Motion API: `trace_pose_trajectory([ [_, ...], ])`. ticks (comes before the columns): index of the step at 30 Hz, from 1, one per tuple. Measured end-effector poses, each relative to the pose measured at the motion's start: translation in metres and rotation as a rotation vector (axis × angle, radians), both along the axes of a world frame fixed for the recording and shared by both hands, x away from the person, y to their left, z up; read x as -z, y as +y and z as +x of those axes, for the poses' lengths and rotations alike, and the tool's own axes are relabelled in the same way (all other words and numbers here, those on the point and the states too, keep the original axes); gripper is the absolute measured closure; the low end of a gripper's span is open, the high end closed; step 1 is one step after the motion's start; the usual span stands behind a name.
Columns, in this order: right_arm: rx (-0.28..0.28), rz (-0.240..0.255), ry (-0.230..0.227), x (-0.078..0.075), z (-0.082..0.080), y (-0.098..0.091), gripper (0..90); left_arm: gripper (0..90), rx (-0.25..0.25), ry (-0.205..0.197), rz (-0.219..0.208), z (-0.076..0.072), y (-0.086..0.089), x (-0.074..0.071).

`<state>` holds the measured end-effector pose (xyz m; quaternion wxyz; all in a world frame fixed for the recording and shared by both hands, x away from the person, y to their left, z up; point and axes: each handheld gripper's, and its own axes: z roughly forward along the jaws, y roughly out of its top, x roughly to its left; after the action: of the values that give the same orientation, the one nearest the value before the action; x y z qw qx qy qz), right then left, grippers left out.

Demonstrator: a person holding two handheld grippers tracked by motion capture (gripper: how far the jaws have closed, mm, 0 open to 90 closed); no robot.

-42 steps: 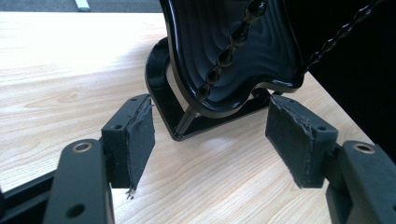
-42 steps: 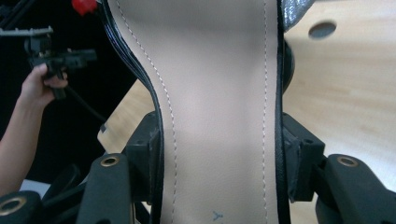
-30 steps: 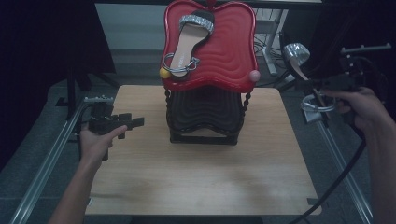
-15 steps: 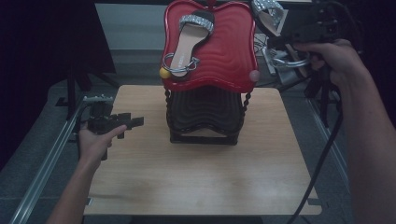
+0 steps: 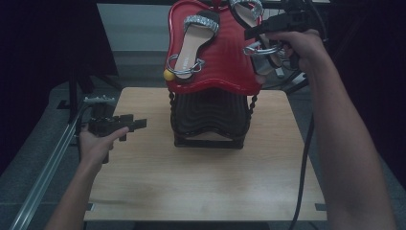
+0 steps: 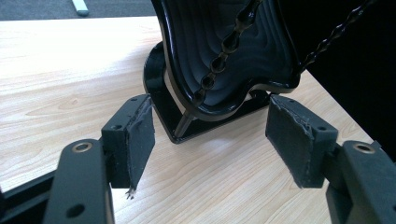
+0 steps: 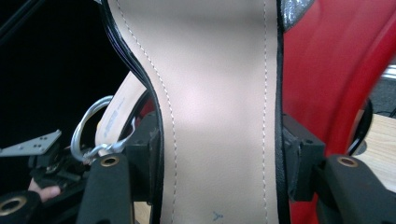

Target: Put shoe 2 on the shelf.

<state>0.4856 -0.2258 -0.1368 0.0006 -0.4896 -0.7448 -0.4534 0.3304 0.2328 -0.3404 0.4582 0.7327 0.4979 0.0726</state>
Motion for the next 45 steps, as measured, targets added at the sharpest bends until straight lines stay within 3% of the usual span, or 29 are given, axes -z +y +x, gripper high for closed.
trace_pose_trajectory([
  [4, 0.029, -0.011, 0.001, 0.005, 0.007, 0.012, 42.9, 32.8, -0.005, -0.001, -0.004, 0.0, 0.001, 0.0],
  [8, 0.078, -0.054, 0.015, 0.015, 0.013, 0.021, 42.8, 32.8, -0.004, 0.001, -0.003, 0.0, 0.002, 0.001],
  [10, 0.112, -0.073, 0.02, 0.021, 0.015, 0.023, 42.7, 32.8, -0.004, 0.004, -0.002, 0.0, 0.002, 0.002],
  [13, 0.16, -0.059, 0.027, 0.029, 0.019, 0.023, 42.4, 32.8, -0.002, 0.003, 0.001, 0.0, 0.002, 0.003],
  [17, 0.229, -0.105, 0.018, 0.034, 0.021, 0.029, 40.3, 32.8, -0.004, 0.006, 0.002, 0.001, 0.002, 0.004],
  [20, 0.241, -0.165, -0.013, 0.036, 0.02, 0.036, 37.9, 32.7, -0.002, 0.008, 0.003, 0.001, 0.001, 0.006],
  [21, 0.253, -0.201, -0.036, 0.036, 0.019, 0.041, 33.1, 32.7, 0.0, 0.009, 0.004, 0.001, 0.001, 0.006],
  [24, 0.266, -0.237, -0.064, 0.035, 0.018, 0.044, 31.6, 32.7, 0.001, 0.009, 0.004, 0.002, 0.0, 0.007],
  [29, 0.277, -0.238, -0.097, 0.03, 0.014, 0.038, 30.0, 32.7, 0.0, 0.011, 0.0, 0.001, 0.0, 0.008],
  [32, 0.247, -0.197, -0.112, 0.028, 0.011, 0.032, 30.3, 32.7, 0.003, 0.01, 0.004, 0.002, -0.001, 0.008],
  [33, 0.207, -0.165, -0.124, 0.027, 0.007, 0.027, 33.0, 32.7, 0.003, 0.009, 0.005, 0.002, -0.001, 0.008],
  [38, 0.136, -0.099, -0.166, 0.025, -0.001, 0.014, 37.9, 32.7, -0.001, 0.008, 0.002, 0.002, 0.0, 0.008],
  [39, 0.096, -0.052, -0.195, 0.025, -0.008, 0.003, 40.4, 32.7, -0.002, 0.008, 0.002, 0.002, 0.0, 0.008],
  [43, 0.062, -0.001, -0.225, 0.025, -0.017, -0.013, 42.4, 32.7, 0.0, 0.007, 0.007, 0.001, -0.003, 0.008],
  [45, 0.061, 0.025, -0.257, 0.028, -0.027, -0.031, 42.8, 32.7, 0.003, 0.005, 0.009, 0.001, -0.004, 0.007],
])
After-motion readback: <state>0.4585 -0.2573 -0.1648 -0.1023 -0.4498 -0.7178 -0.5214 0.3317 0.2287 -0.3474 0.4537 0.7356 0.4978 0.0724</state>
